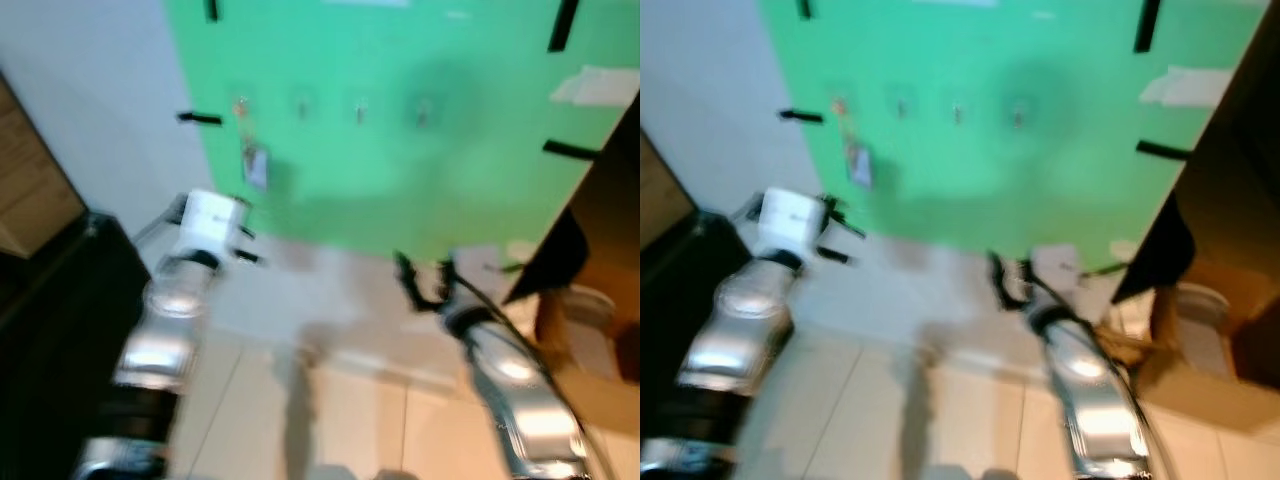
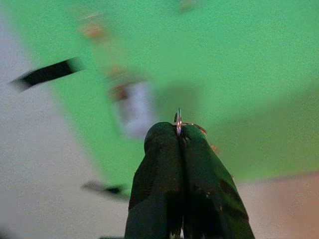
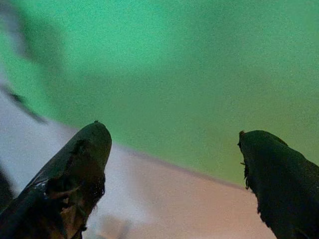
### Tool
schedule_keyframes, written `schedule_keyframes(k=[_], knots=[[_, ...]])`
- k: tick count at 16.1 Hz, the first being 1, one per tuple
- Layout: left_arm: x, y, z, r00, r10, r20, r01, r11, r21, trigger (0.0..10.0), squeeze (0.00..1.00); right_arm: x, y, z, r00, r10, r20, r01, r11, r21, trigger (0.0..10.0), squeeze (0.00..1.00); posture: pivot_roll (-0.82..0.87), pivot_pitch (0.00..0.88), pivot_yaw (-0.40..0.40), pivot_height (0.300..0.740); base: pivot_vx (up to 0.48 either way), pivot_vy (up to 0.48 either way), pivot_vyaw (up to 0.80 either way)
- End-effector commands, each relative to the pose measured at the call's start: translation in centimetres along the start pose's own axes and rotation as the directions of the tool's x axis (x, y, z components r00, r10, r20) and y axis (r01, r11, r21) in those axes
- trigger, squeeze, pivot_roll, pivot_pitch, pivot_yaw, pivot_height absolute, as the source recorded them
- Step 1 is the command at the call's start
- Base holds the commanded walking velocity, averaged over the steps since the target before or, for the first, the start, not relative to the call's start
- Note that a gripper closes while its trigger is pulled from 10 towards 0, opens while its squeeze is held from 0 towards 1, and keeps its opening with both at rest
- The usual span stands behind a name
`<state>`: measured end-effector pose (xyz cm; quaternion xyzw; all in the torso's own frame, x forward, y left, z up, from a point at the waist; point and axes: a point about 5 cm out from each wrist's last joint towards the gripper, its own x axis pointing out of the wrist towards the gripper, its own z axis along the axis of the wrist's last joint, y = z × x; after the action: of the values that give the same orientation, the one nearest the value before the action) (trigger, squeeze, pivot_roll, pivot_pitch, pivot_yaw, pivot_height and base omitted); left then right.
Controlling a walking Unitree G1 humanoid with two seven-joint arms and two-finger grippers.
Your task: Hang keys on a hook
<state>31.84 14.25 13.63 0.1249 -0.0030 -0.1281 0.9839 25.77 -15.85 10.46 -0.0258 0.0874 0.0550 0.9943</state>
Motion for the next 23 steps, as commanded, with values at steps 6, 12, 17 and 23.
schedule_keyframes(k=[6, 12, 17, 23], knots=[[0.2, 1.3, 0.7, 1.0, 0.012, 0.025, -0.014, 0.998, 0.063, 10.0, 0.0, 0.1, 0.4, 0.7, 0.999, 0.007, 0.034, -0.008, 1.0, 0.014, 10.0, 0.0, -0.17, 0.0, 0.047, 0.74, 0.429, 0.0, 0.0], [0.7, -0.7, 1.7, 0.988, -0.118, 0.098, 0.096, 0.974, 0.206, 10.0, 0.0, -1.1, 0.0, 0.8, 0.999, 0.038, 0.036, -0.039, 0.999, 0.004, 10.0, 0.0, -0.19, 0.0, 0.046, 0.74, 0.197, 0.0, 0.0], [2.6, -1.3, 3.1, 0.982, -0.13, 0.135, 0.079, 0.941, 0.328, 10.0, 0.0, -1.6, -0.7, 1.1, 0.999, 0.033, 0.04, -0.033, 0.999, -0.007, 10.0, 0.0, -0.23, 0.0, 0.05, 0.74, 0.0, 0.0, 0.0], [4.1, -1.6, 4.1, 0.975, -0.105, 0.195, 0.011, 0.903, 0.429, 10.0, 0.0, -2.6, -1.0, 2.0, 0.993, 0.096, 0.066, -0.094, 0.995, -0.031, 10.0, 0.0, -0.25, 0.0, 0.047, 0.74, 0.0, 0.0, 0.0]])
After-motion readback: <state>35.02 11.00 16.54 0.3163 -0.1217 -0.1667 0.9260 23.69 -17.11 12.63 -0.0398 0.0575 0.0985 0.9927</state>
